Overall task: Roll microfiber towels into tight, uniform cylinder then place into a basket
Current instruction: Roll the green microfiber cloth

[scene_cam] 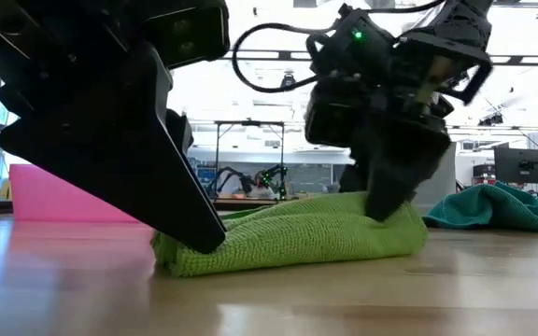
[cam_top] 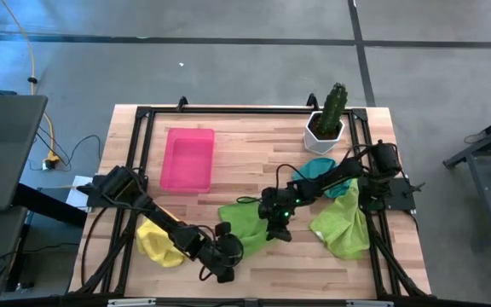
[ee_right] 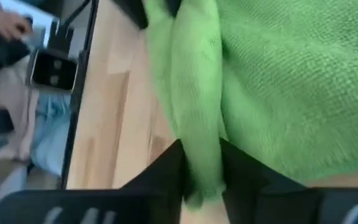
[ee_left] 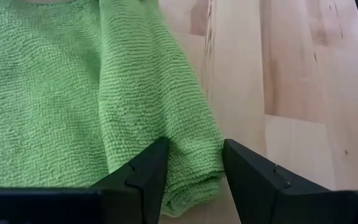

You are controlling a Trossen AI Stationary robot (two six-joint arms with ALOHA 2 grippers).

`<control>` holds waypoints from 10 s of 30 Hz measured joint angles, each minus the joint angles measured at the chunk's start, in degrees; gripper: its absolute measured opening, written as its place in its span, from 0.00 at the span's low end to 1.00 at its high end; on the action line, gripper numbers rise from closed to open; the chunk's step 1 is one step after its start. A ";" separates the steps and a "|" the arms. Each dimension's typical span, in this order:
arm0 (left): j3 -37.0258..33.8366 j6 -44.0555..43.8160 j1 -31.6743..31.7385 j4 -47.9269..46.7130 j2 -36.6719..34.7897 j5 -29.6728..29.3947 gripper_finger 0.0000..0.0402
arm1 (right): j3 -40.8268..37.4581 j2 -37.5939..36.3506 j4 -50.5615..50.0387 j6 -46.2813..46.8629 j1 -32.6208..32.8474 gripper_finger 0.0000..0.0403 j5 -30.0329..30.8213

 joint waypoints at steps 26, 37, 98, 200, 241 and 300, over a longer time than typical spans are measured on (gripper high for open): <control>-0.09 -1.50 0.35 0.13 0.15 0.38 0.37 | 0.31 -9.10 -9.58 -38.35 17.74 0.36 47.35; -0.11 -1.61 0.60 0.17 0.17 0.44 0.37 | 2.32 -9.10 -14.42 -22.07 18.76 0.36 45.82; 4.17 1.13 -0.43 -10.39 -4.40 3.14 0.37 | 13.02 2.82 -23.48 -11.76 11.44 0.02 24.80; 8.11 0.90 2.56 -15.31 2.63 -4.12 0.37 | 19.43 -0.27 -40.72 -14.66 16.89 0.32 49.05; 10.64 4.38 1.12 -17.99 3.02 -6.14 0.37 | 19.69 5.65 -39.55 -20.93 11.55 0.06 43.28; 19.61 19.63 4.90 -27.82 4.98 -17.05 0.37 | 19.43 3.75 -45.76 -3.23 -8.13 0.02 -4.63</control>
